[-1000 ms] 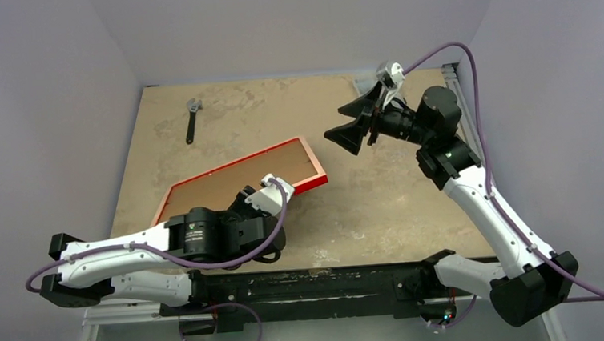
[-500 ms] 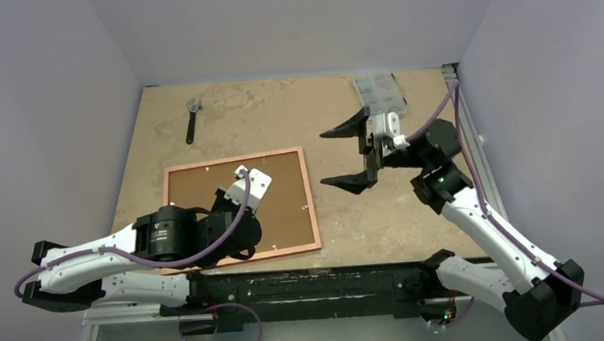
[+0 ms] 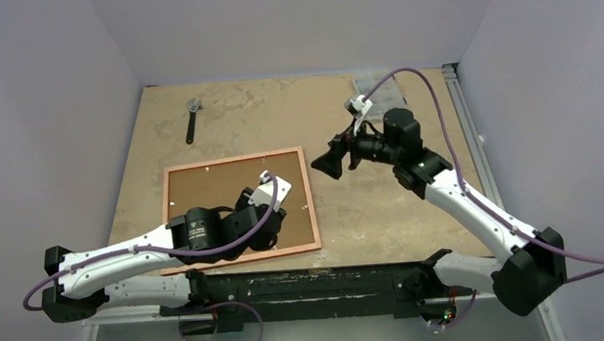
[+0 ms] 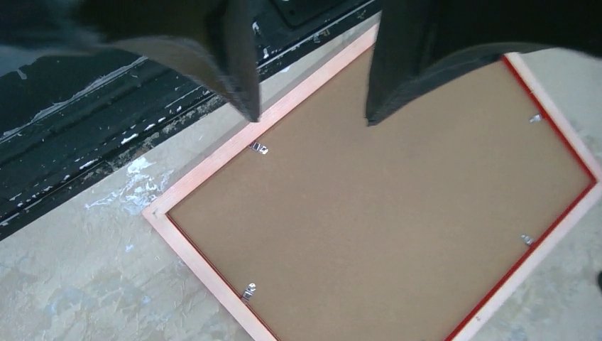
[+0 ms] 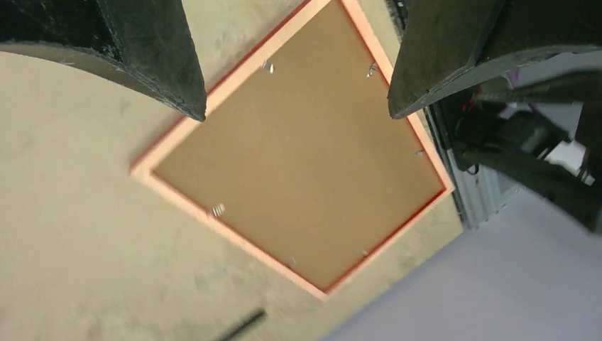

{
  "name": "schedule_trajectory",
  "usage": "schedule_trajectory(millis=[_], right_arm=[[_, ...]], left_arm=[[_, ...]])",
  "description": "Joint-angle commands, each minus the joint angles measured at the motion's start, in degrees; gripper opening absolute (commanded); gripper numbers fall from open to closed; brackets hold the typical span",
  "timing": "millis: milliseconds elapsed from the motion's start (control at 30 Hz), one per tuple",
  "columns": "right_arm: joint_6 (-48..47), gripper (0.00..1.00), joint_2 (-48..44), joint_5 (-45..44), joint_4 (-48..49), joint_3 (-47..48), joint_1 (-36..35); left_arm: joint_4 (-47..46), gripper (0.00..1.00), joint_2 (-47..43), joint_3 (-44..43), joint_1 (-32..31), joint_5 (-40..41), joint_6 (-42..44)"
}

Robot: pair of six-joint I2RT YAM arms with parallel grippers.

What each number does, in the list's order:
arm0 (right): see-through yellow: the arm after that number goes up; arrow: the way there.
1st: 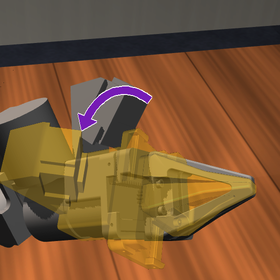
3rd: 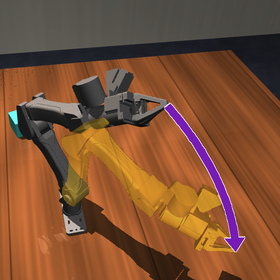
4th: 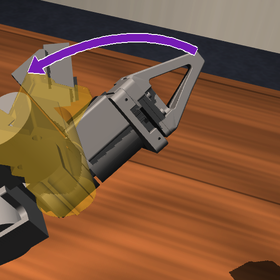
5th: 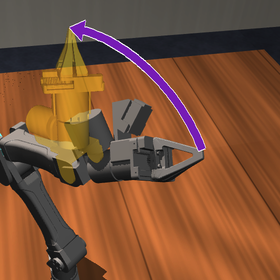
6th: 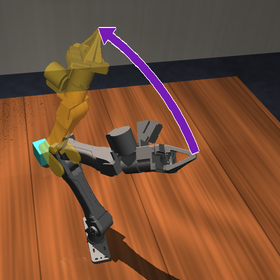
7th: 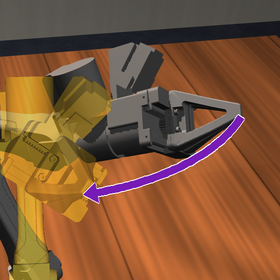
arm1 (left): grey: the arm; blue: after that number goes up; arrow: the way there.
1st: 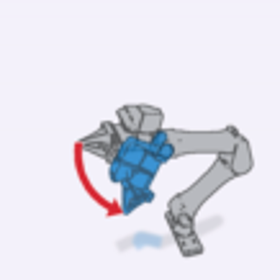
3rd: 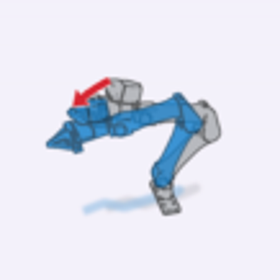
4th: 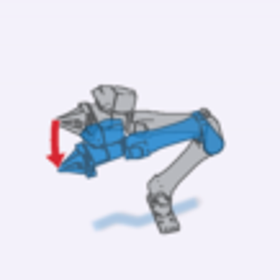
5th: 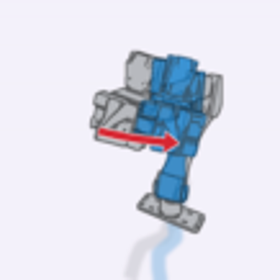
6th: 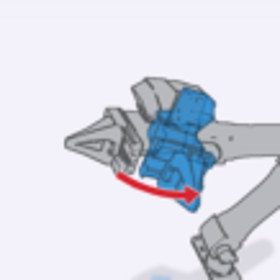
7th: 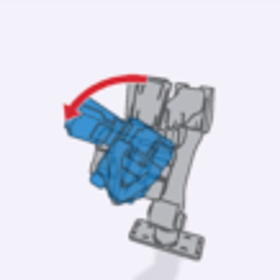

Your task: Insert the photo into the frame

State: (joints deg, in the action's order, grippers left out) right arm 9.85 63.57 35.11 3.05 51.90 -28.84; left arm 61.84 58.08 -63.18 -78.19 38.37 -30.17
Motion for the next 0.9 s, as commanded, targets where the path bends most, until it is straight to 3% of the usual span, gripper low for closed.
schedule_trajectory(millis=[0, 100, 167, 267, 500, 733, 867], right_arm=[[12.92, 0.98, 7.50, -12.92, -21.55, 6.97, -0.30], [12.92, 0.98, 14.97, -14.10, -30.37, 10.44, -2.91], [12.48, 0.98, 18.33, -17.35, -34.06, 11.49, -6.15], [13.86, 0.98, 20.53, -22.53, -36.27, 11.07, -10.12], [17.43, 0.80, 27.74, -29.77, -40.52, 11.66, -18.34], [20.68, 0.60, 34.13, -29.74, -38.08, 12.06, -21.39], [21.63, 0.57, 36.66, -31.42, -36.96, 13.84, -22.58]], left_arm=[[-12.97, 0.61, -2.72, 4.77, 5.98, -12.85, 2.10], [-16.96, 0.90, -3.35, 8.10, 7.65, -13.98, 1.00], [-18.64, 0.99, -3.55, 9.98, 8.66, -14.13, -0.02], [-20.84, 1.00, -4.03, 13.09, 11.34, -16.62, -0.91], [-24.26, 1.00, -5.29, 17.34, 19.01, -24.46, -2.14], [-23.71, 1.00, -4.48, 16.71, 20.83, -25.05, -1.52], [-23.33, 1.00, -4.24, 16.10, 20.98, -25.06, -1.20]])
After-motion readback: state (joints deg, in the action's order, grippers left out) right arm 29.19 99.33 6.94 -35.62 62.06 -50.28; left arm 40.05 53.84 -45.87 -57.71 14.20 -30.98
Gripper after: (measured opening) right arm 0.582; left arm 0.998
